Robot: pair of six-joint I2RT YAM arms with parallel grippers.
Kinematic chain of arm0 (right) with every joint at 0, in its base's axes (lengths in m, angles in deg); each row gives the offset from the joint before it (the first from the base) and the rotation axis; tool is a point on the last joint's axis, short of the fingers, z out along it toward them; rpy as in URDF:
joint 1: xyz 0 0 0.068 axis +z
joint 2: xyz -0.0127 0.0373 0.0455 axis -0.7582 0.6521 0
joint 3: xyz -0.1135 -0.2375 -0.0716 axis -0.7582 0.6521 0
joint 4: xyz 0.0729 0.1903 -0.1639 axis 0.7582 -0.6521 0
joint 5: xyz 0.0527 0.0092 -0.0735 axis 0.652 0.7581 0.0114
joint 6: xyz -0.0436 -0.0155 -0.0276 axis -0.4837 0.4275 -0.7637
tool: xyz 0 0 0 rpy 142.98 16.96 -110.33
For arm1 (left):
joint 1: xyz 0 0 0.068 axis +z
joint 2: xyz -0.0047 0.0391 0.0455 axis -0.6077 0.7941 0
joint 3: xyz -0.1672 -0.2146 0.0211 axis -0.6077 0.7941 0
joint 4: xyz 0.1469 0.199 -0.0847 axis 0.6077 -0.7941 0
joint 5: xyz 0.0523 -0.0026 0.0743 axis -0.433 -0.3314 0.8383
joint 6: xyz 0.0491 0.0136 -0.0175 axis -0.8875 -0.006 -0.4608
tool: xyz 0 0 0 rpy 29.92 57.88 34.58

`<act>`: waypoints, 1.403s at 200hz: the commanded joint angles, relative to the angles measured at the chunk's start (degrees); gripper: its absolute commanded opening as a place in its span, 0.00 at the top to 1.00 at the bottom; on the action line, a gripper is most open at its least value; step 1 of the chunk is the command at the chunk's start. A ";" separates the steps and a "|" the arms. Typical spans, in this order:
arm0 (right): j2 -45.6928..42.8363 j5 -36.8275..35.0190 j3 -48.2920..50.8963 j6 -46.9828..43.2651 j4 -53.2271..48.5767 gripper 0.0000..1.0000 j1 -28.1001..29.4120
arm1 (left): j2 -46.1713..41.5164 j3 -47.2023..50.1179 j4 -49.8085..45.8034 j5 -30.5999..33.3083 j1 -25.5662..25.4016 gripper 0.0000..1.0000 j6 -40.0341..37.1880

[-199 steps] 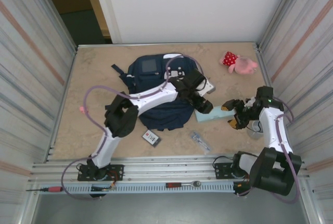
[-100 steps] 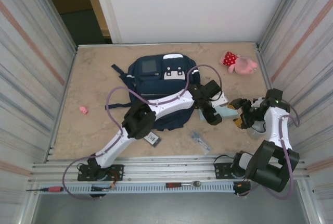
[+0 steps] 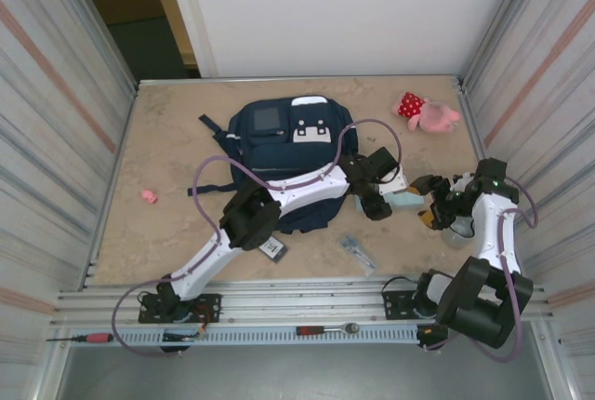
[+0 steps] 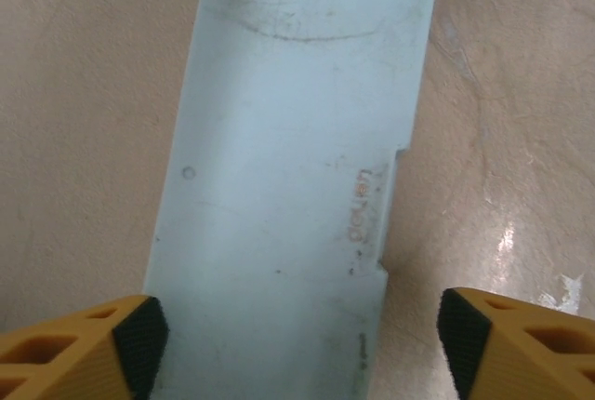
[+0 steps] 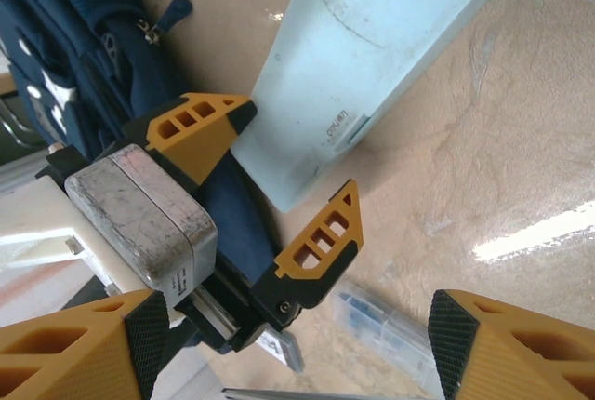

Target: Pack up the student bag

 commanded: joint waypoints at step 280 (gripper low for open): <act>-2.57 0.44 3.93 2.44 6.09 0.21 1.62 | -6.54 11.00 6.88 -13.07 3.03 0.44 -2.06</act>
